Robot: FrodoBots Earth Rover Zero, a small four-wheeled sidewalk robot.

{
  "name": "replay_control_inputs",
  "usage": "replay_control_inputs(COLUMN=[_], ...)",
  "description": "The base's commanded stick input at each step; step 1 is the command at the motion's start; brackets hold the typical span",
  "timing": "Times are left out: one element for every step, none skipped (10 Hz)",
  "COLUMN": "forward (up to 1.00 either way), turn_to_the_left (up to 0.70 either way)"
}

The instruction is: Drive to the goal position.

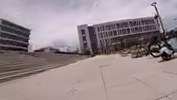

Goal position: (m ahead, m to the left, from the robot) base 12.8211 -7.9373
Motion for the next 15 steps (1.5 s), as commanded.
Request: replay_control_inputs(forward=[0.7, 0.7, 0.7, 0.7, 0.7, 0.7, 0.7, 0.7, 0.7, 0.7, 0.7, 0.7, 0.7, 0.7, 0.7], turn_to_the_left=[0.0, 0.0, 0.0, 0.0, 0.0, 0.0, 0.0, 0.0, 0.0, 0.0, 0.0, 0.0, 0.0, 0.0, 0.0])
